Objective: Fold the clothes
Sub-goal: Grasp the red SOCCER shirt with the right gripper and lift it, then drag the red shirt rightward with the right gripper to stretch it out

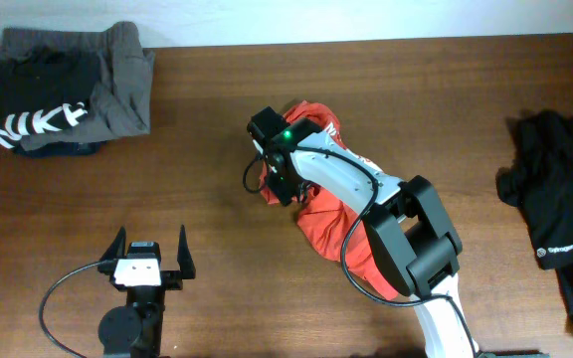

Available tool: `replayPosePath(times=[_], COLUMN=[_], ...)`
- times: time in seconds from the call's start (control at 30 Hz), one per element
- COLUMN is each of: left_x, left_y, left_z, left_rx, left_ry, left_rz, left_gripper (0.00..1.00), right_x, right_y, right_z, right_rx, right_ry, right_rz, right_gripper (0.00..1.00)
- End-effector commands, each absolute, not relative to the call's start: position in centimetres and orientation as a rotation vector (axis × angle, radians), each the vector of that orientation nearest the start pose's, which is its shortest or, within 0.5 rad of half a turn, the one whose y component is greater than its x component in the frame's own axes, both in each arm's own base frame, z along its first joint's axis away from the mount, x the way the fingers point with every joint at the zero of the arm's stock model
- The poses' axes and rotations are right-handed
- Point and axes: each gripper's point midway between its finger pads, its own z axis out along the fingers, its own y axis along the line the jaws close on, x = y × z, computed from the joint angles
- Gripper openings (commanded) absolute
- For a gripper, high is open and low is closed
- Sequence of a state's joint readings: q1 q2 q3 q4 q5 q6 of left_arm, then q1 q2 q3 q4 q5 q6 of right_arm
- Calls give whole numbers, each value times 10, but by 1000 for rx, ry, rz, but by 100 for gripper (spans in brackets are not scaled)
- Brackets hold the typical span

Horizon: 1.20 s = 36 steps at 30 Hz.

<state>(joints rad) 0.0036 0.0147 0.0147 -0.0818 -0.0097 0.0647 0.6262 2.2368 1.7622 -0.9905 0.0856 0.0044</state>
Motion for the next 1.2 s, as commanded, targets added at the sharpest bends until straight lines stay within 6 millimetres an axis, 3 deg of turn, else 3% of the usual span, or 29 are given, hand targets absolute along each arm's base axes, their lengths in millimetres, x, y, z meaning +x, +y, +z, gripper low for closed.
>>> replayPosePath(times=[0.0, 0.13, 0.27, 0.47, 0.63, 0.7, 0.83, 0.87, 0.97, 1.1, 1.17], left_x=[246, 246, 246, 246, 246, 246, 246, 246, 246, 246, 246], left_y=[2, 2, 2, 2, 2, 2, 2, 2, 2, 2, 2], left_z=[156, 156, 156, 156, 156, 156, 156, 156, 156, 156, 156], left_rx=[61, 61, 61, 61, 61, 61, 61, 61, 61, 61, 61], left_ry=[1652, 1652, 1652, 1652, 1652, 1652, 1652, 1652, 1652, 1652, 1652], left_rz=[66, 66, 66, 66, 67, 66, 66, 66, 66, 66, 66], left_gripper=[99, 99, 99, 99, 99, 99, 99, 99, 99, 99, 99], right_x=[381, 389, 382, 368, 353, 343, 332, 328, 329, 344, 356], right_y=[258, 271, 299, 362, 393, 402, 405, 408, 404, 371, 337], right_z=[22, 45, 63, 120, 168, 178, 174, 174, 164, 144, 139], right_rx=[-871, -812, -818, -887, -951, -979, -1002, -1014, -1012, -867, -736], right_ry=[2864, 2851, 2860, 2748, 2619, 2586, 2619, 2618, 2658, 2812, 2898], right_rz=[-85, -17, 220, 780, 1119, 1241, 1226, 1227, 1116, 844, 654], right_gripper=[39, 4, 4, 4, 4, 4, 17, 24, 99, 99, 99])
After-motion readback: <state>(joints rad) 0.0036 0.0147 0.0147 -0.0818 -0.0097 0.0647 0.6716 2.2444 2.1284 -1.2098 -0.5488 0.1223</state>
